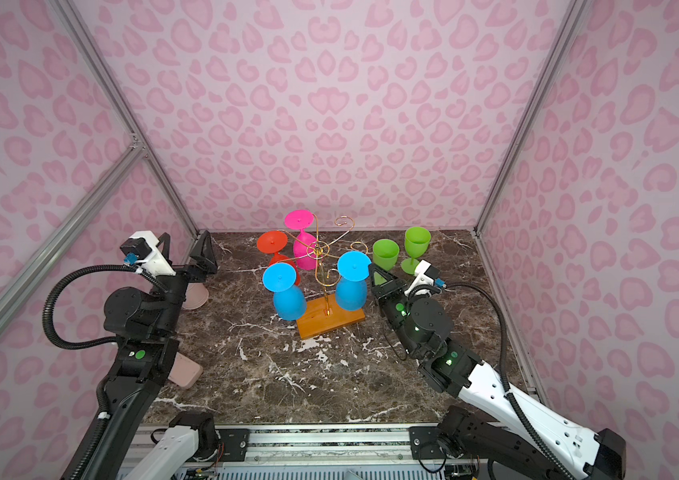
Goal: Take the wine glass off the wine glass rack
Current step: 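Slide the blue glass off the rack hook with the right gripper, drawing it back, then raise the blue glass high with the right gripper while the left gripper reaches toward it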
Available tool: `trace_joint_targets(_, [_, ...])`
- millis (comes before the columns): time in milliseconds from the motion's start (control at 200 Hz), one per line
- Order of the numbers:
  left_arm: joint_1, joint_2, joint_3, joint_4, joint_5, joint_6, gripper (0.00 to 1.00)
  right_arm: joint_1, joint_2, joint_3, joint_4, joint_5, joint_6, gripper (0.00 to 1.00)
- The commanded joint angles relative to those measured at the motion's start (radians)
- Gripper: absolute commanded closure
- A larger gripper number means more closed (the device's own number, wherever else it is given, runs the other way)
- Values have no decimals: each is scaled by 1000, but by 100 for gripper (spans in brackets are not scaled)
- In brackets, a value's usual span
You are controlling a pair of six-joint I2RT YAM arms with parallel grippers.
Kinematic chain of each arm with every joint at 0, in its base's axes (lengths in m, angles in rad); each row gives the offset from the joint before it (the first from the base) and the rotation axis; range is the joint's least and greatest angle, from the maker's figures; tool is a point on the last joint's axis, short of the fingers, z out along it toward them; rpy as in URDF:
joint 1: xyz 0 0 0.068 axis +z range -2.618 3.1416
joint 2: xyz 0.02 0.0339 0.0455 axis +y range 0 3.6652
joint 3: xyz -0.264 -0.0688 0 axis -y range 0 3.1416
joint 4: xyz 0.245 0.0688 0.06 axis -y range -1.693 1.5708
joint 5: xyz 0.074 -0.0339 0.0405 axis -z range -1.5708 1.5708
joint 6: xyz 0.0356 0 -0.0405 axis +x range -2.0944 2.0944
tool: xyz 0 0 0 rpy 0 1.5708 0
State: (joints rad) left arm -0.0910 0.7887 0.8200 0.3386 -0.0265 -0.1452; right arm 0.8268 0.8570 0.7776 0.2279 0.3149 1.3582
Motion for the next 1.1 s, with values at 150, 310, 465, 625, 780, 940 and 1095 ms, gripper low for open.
trace_joint_targets(150, [1, 0, 18, 20, -5, 1, 1, -5, -84, -5, -134, 89, -118, 100])
trace_joint_targets(310, [2, 5, 32, 13, -3, -23, 2, -24, -168, -9, -216, 169, -205, 100])
trace_joint_targets(465, [2, 14, 86, -23, 41, -109, 2, -107, -228, 16, -270, 187, -320, 100])
trace_joint_targets(625, [2, 32, 170, -67, 189, -241, 2, -275, -208, 110, -282, 59, -479, 100])
trace_joint_targets(780, [2, 93, 277, -81, 423, -352, 4, -375, -96, 257, -263, -121, -631, 100])
trace_joint_targets(940, [1, 225, 440, -87, 724, -492, 13, -399, 57, 433, -244, -307, -760, 100])
trace_joint_targets(1095, [-3, 331, 569, -58, 908, -624, 18, -400, 193, 612, -289, -479, -866, 100])
